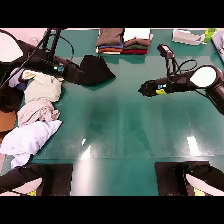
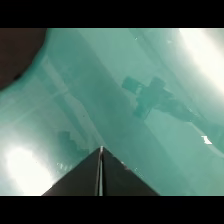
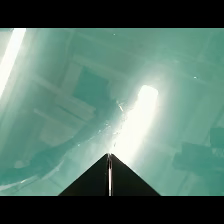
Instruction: Fold the shirts.
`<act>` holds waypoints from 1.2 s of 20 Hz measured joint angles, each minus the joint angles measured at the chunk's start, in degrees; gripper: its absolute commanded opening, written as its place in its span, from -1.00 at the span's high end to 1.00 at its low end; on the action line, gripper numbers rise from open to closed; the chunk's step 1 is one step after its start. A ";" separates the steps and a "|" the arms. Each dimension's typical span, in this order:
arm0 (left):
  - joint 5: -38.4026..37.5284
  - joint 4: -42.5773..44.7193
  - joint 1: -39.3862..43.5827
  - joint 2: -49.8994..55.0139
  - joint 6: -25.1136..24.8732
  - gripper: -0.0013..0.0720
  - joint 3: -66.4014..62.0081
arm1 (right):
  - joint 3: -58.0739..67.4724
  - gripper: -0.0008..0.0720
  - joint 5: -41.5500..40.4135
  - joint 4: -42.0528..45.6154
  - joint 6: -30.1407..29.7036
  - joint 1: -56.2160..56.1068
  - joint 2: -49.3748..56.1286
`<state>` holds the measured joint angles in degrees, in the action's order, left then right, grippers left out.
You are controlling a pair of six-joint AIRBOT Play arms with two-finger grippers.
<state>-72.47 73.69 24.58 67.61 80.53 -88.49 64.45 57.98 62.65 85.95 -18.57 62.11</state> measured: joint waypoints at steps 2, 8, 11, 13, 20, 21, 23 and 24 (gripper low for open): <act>0.00 0.00 0.00 0.00 0.00 0.90 0.00 | 0.00 0.93 0.02 0.00 0.02 0.00 0.00; 0.33 -0.20 0.00 0.00 0.00 0.90 0.00 | 0.00 0.93 0.00 0.00 0.02 0.00 0.00; 3.04 -0.50 0.00 0.00 0.00 0.37 0.00 | 0.00 0.93 0.00 0.00 0.00 0.00 0.00; 5.70 -0.02 0.00 0.07 0.24 -0.63 0.00 | 0.00 0.93 0.00 0.00 0.00 0.00 0.00; 15.58 11.02 -0.79 9.57 8.68 -0.63 -0.02 | 0.00 0.93 -0.42 -0.09 0.02 0.00 0.00; 16.85 12.04 -1.53 12.17 9.90 -0.63 -0.02 | 0.00 0.93 -0.44 -0.09 0.02 0.02 0.00; 19.02 12.90 -3.72 17.92 12.28 -0.63 0.00 | 0.00 0.93 -0.46 -0.09 0.02 0.00 0.00; 20.06 12.48 -4.96 20.74 13.07 -0.63 0.00 | 0.00 0.93 -0.46 -0.11 0.02 0.00 0.00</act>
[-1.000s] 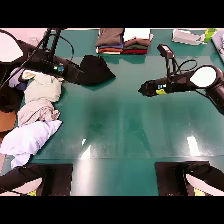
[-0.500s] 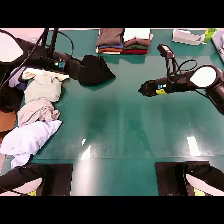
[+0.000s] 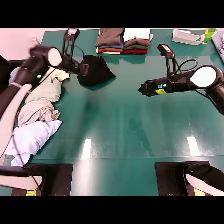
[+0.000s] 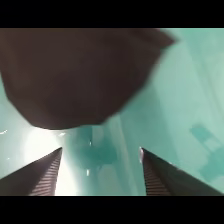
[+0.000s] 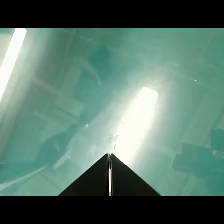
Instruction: Fold the shirts.
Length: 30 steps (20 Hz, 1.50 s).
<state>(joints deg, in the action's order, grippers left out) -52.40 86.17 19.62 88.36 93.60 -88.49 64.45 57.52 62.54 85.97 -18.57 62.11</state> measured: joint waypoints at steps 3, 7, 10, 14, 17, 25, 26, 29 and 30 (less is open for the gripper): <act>3.82 -4.50 -2.99 7.15 0.81 -0.63 0.00 | 0.00 0.93 -0.09 0.00 0.00 0.00 0.04; 9.20 -10.75 -4.35 13.64 -0.31 -0.63 -0.26 | 0.00 0.93 -0.13 0.00 0.00 -0.02 0.04; 11.32 -12.83 -4.83 16.13 -0.72 0.16 -0.35 | 0.00 0.93 -0.15 0.00 -0.02 -0.02 0.04; 10.54 -13.62 -5.03 16.90 -1.16 0.90 -3.19 | 0.04 0.93 -0.17 0.00 0.00 -0.02 -0.68; 6.64 -12.04 -5.09 14.60 -2.25 0.90 -9.18 | 0.96 0.93 -1.46 0.15 0.00 -0.02 -3.26; 0.70 -8.50 -4.37 -12.70 -8.31 0.90 -18.38 | 17.35 0.93 -1.07 0.50 0.00 6.05 -7.87; -1.25 -8.04 -3.54 -15.87 -8.76 0.90 -18.56 | 19.23 0.93 -0.76 0.50 0.00 7.37 -7.96; -6.62 -7.08 0.90 -21.27 -10.05 0.90 -18.73 | 23.50 0.93 0.35 0.44 0.07 10.86 -8.17; -8.96 -6.99 3.15 -21.86 -10.45 0.90 -18.25 | 24.26 0.93 0.72 0.44 0.39 11.67 -8.20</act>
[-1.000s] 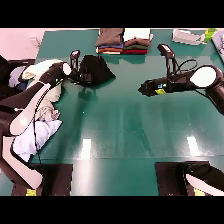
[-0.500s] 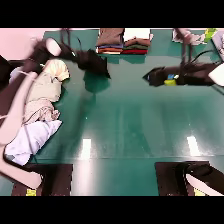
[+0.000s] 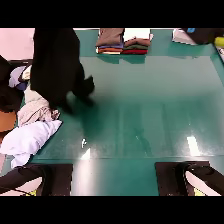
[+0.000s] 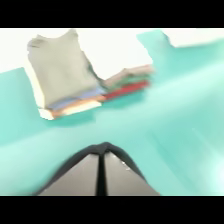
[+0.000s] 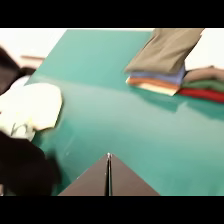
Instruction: Fold the shirts.
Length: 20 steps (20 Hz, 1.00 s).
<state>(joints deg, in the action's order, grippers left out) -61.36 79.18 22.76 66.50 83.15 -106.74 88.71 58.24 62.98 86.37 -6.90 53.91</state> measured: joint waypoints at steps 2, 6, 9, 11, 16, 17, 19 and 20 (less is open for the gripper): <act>-2.86 0.31 4.85 0.00 -0.52 0.90 2.03 | 0.83 0.93 0.94 -0.09 0.57 0.96 -0.04; -3.48 -0.85 15.32 4.15 -2.19 -0.61 8.20 | 0.55 0.93 1.70 -0.07 1.22 1.60 -0.04; -2.45 -1.90 19.41 8.13 -3.45 -0.54 10.56 | 0.28 0.93 2.05 -0.04 1.51 1.77 -0.07; -2.16 -0.94 18.12 9.40 -3.41 -0.54 10.69 | 0.22 0.93 2.25 -0.04 1.55 1.81 -0.07; -3.39 1.33 3.96 11.56 -0.92 -0.54 12.07 | 0.17 0.93 3.13 -0.04 1.60 1.88 -0.09; -3.52 1.38 0.72 12.57 -0.44 -0.54 13.00 | 0.17 0.93 3.34 -0.04 1.62 1.88 -0.07; -3.80 0.74 -3.76 15.54 0.15 -0.55 14.67 | 0.17 0.93 3.61 -0.02 1.64 1.88 -0.09; -3.54 0.28 -5.20 17.35 0.28 -0.55 15.21 | 0.17 0.93 3.74 0.00 1.64 1.88 -0.09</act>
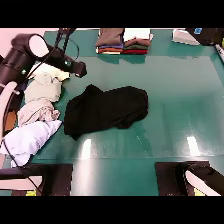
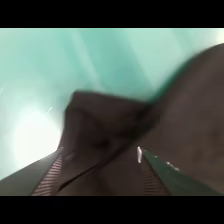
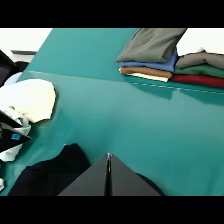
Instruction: Fold the shirts.
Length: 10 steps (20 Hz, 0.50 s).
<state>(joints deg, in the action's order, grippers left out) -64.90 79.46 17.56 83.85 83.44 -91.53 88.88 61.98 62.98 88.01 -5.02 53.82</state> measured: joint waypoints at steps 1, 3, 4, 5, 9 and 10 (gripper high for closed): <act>0.83 -0.37 -1.11 2.23 0.11 -0.55 0.39 | -0.02 0.93 0.13 0.02 0.02 0.00 0.02; 3.45 -1.64 -2.34 6.62 0.31 -0.55 0.70 | -0.02 0.93 0.55 0.04 0.02 0.00 0.07; 4.98 -2.14 -2.64 8.66 0.35 -0.55 0.74 | -0.02 0.93 0.96 0.13 0.02 0.00 0.11; 6.43 -2.64 -2.97 10.60 0.42 -0.55 0.76 | -0.02 0.93 1.44 0.13 0.02 0.00 0.20; 11.87 -5.40 -3.54 16.31 0.31 -0.55 0.74 | -0.02 0.93 3.89 0.15 0.02 0.00 1.66; 12.57 -6.03 -3.61 17.46 0.28 -0.55 0.76 | -0.02 0.93 4.46 0.15 0.02 0.00 2.25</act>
<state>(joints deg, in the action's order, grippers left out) -52.34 73.43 13.96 101.32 83.72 -90.76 88.86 66.43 63.13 88.03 -5.02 56.07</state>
